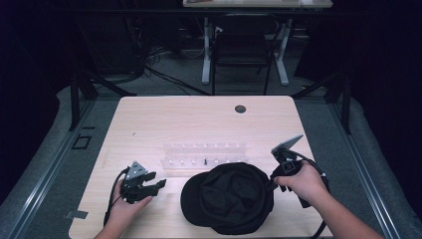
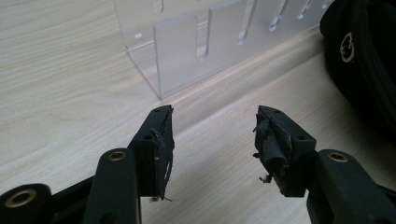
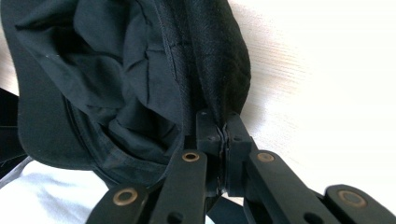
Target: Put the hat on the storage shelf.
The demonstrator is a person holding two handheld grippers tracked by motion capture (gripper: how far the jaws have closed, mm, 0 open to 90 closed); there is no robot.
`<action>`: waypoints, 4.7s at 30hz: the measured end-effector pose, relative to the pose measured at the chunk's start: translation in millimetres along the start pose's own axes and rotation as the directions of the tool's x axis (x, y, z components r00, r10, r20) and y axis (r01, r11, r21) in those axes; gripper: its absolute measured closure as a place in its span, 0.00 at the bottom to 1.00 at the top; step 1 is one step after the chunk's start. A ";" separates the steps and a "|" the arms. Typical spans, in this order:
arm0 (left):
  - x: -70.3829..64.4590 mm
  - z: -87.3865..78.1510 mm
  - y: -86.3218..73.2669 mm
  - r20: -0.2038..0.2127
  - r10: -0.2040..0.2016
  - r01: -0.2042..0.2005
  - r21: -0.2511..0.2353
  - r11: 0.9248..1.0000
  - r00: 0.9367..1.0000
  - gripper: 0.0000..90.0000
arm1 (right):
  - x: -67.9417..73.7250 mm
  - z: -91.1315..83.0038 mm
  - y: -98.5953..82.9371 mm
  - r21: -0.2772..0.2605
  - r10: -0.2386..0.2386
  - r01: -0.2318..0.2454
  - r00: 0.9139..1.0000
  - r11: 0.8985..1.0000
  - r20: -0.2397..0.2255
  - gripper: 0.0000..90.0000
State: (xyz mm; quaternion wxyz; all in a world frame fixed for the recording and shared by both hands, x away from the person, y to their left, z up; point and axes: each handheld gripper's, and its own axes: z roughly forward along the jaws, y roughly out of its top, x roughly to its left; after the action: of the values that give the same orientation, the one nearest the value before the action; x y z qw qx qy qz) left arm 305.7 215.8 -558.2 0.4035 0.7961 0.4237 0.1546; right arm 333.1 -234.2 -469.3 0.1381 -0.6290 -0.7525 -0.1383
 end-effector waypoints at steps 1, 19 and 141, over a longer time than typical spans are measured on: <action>-0.1 0.1 0.0 -0.001 0.000 0.000 0.000 1.000 1.000 0.52 | 0.2 -1.9 0.3 0.003 -0.006 0.006 1.000 1.000 -0.002 0.98; -0.2 0.5 -0.3 -0.001 -0.002 0.002 0.000 1.000 1.000 0.52 | 19.8 -44.8 2.4 -0.021 -0.004 0.005 0.999 1.000 0.047 0.98; 2.8 0.6 -0.4 -0.003 -0.019 0.019 0.003 1.000 1.000 0.45 | 72.5 -183.1 51.4 -0.323 -0.085 -0.087 0.872 0.942 -0.481 0.98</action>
State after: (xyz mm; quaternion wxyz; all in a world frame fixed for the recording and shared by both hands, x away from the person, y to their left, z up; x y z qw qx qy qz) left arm 307.5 217.9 -559.2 0.4031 0.7925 0.4319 0.1513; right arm 377.5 -229.4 -270.7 0.2148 -0.5881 -0.6580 -0.4184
